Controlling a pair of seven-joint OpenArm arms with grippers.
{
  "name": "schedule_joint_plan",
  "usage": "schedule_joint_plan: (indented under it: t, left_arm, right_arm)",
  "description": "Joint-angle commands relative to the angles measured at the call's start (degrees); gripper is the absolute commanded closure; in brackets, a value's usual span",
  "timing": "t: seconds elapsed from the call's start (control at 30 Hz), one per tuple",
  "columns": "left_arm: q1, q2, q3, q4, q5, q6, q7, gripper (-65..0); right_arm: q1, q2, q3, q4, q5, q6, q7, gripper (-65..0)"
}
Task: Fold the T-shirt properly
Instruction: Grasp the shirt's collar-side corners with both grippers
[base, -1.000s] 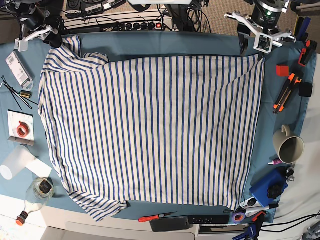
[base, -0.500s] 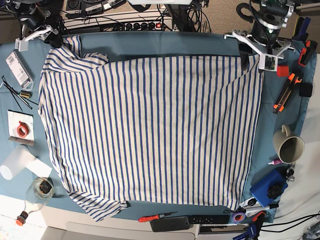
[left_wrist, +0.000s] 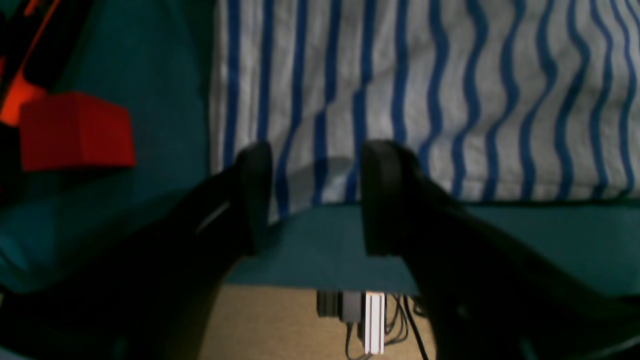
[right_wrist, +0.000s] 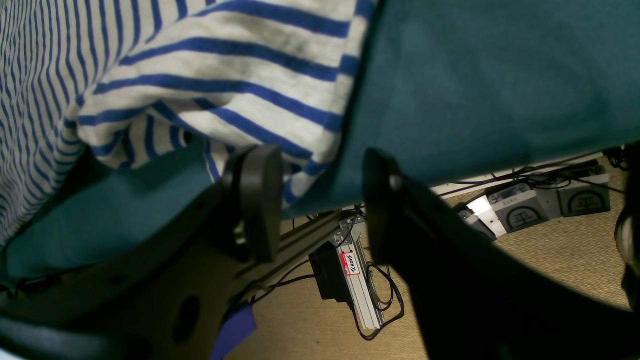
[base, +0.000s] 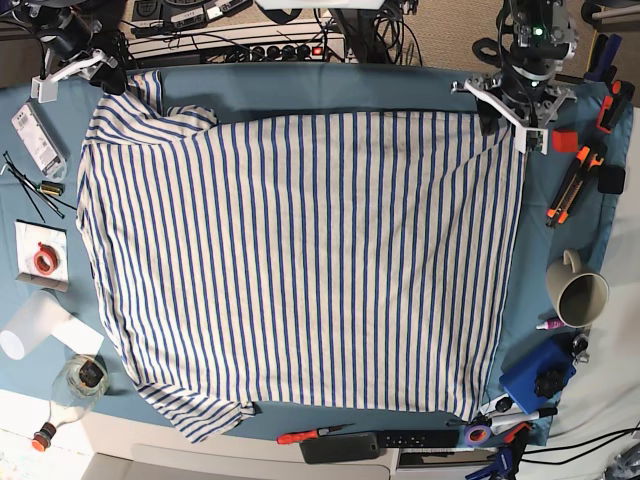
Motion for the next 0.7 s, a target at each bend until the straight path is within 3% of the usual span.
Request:
schedule_joint_plan:
  t: [0.0,0.17,0.43,0.67]
  left_arm:
    - [0.11,-0.17,-0.13,0.57,1.03,1.09,-1.03,-29.5]
    - [-0.04,-0.20,-0.13,0.44,6.08,3.82,-2.03,-29.5]
    - [-1.55,-0.22,-0.13,-6.29,4.50,3.76,-1.64,-29.4]
    - [-5.31,-0.17,-0.13,-12.59,-3.13,-0.15,4.04,-27.2]
  right_arm:
    - [-0.46,0.76,0.42,0.48,0.26,0.35,-0.48,-26.4]
    - [-0.46,0.76,0.42,0.48,0.26,0.35,-0.48,-26.4]
    - [-0.46,0.79,0.42,0.48,0.26,0.35,-0.68,-26.4]
    - [-0.46,0.79,0.42,0.48,0.26,0.35,-0.07,-26.4]
